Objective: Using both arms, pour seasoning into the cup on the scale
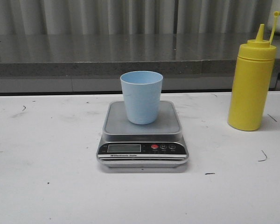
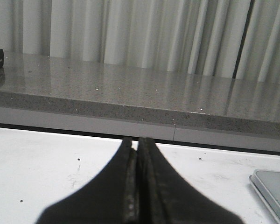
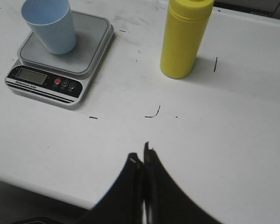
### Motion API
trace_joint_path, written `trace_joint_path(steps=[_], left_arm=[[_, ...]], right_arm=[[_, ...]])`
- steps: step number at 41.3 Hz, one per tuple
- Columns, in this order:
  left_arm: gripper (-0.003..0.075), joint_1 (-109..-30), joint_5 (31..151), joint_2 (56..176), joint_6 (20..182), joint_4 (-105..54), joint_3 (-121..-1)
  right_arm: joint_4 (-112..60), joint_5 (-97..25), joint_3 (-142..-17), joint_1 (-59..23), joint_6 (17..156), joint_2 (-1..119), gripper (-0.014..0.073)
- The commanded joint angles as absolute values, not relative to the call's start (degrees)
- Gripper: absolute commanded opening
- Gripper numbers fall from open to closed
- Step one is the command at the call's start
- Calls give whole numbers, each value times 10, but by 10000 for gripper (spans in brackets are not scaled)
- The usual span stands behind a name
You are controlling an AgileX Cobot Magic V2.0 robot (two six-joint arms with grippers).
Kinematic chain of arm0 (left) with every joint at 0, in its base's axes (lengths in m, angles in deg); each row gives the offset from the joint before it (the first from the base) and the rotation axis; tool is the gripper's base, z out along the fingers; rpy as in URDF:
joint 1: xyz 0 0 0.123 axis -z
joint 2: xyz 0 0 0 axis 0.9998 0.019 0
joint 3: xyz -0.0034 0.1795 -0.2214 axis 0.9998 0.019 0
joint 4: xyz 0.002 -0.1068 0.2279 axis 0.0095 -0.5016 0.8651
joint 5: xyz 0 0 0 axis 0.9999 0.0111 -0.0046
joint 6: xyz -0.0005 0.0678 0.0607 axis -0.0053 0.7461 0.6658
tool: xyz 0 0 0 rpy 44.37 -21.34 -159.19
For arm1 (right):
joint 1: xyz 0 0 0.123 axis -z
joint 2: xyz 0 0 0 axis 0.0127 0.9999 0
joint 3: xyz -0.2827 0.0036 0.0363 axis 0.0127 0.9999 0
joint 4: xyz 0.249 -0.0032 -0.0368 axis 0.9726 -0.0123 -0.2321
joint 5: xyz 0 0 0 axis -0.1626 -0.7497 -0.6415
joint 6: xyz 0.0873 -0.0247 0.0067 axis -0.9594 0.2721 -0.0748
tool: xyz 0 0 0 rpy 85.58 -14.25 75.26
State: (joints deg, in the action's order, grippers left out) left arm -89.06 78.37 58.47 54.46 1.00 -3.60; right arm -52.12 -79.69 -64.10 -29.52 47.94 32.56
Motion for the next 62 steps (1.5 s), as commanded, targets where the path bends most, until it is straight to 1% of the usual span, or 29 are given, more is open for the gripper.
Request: trace_joint_path(steps=[1,21,26,33,35,41,47,55,59,62], left_arm=[[-20,-890,737,575,540,5,-22],[-20,-890,737,575,540,5,-22],[-20,-890,737,575,540,5,-22],[-20,-890,737,575,540,5,-22],[-20,-890,737,575,540,5,-22],[-20,-890,737,575,540,5,-22],[-20,-890,737,575,540,5,-22],[-20,-890,737,575,540,5,-22],[-20,-890,737,575,540,5,-22],[-20,-890,737,575,540,5,-22]], right_arm=[[-529,-768,-660,-295,484,327,-68],[-544,-763,-650,-292,484,317,-68],[-555,-729,-598,-242,484,281,-68],[-552,-638,-497,-175,493,191,-63],[-541,-595,-467,-157,519,163,-63],[-461,-456,-365,-97,656,91,-63],[-432,-343,-274,-49,686,36,-63],[-432,-277,-202,-37,686,-8,-67],[-432,-239,-175,-33,686,-11,-67],[-432,-247,-177,-31,686,-11,-67]])
